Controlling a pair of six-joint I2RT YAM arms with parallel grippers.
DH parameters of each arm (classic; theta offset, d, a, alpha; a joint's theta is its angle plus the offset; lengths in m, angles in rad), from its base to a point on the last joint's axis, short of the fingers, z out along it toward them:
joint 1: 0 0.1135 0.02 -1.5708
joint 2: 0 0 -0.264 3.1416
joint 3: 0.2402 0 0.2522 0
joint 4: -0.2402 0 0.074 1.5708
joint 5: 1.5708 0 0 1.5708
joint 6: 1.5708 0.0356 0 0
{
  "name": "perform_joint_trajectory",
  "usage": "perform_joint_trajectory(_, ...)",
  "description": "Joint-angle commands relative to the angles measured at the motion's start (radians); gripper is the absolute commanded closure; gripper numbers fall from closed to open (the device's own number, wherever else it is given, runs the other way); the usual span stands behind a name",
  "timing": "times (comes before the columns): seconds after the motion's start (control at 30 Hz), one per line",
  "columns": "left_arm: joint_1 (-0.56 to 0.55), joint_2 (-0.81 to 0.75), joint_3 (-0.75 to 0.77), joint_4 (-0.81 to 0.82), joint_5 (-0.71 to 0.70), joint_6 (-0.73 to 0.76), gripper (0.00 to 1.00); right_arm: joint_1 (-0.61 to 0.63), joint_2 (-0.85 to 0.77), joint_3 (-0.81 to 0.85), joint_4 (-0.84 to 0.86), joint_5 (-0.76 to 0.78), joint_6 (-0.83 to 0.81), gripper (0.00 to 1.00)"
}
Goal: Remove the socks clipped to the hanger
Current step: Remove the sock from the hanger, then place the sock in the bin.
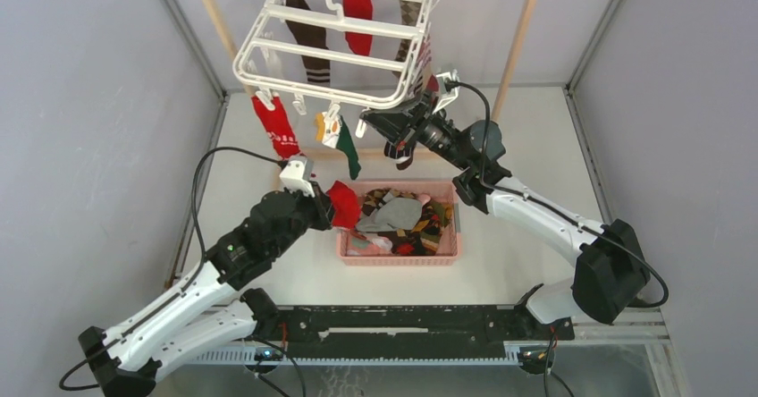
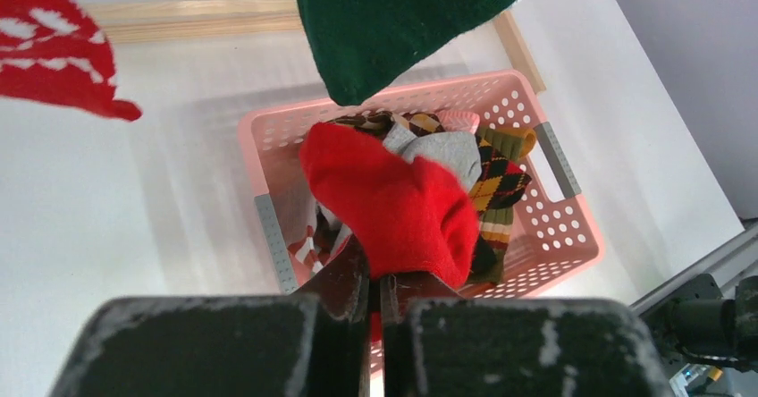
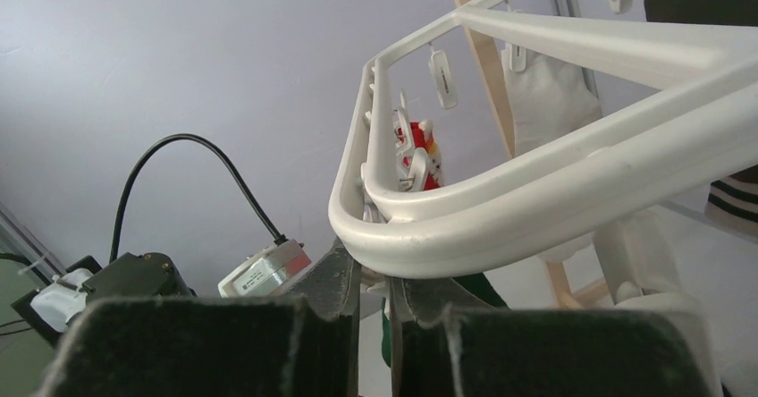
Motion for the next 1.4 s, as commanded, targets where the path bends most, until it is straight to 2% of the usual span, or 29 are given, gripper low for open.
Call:
perform_joint_trajectory(0.0, 0.005, -0.008, 0.026, 0.038, 0.037, -0.018, 1.00, -0.008, -0.013, 0.046, -0.025, 0.027, -0.019, 0.81)
perform_joint_trajectory(0.13, 0.005, 0.012, 0.068, 0.045, 0.053, -0.004, 1.00, -0.007, -0.023, 0.038, -0.065, 0.028, -0.023, 0.60)
perform_joint_trajectory(0.23, 0.005, 0.028, 0.093, 0.049, 0.065, 0.001, 1.00, -0.003, -0.042, 0.013, -0.078, 0.044, -0.028, 0.55)
perform_joint_trajectory(0.33, 0.002, 0.038, 0.112, 0.055, 0.077, -0.002, 1.00, -0.001, -0.063, -0.012, -0.097, 0.053, -0.030, 0.45)
perform_joint_trajectory(0.5, -0.012, 0.054, 0.135, 0.065, 0.086, -0.011, 1.00, -0.001, -0.110, -0.074, -0.109, 0.065, -0.026, 0.36)
perform_joint_trajectory(0.77, -0.067, 0.097, 0.136, 0.128, 0.082, -0.044, 0.99, 0.000, -0.229, -0.187, -0.159, 0.077, -0.039, 0.34)
perform_joint_trajectory(1.1, -0.135, 0.223, 0.124, 0.274, 0.074, -0.078, 0.99, -0.004, -0.443, -0.310, -0.365, 0.146, -0.110, 0.33)
perform_joint_trajectory(1.37, -0.192, 0.340, 0.096, 0.387, 0.061, -0.109, 0.98, -0.041, -0.548, -0.372, -0.492, 0.200, -0.133, 0.32)
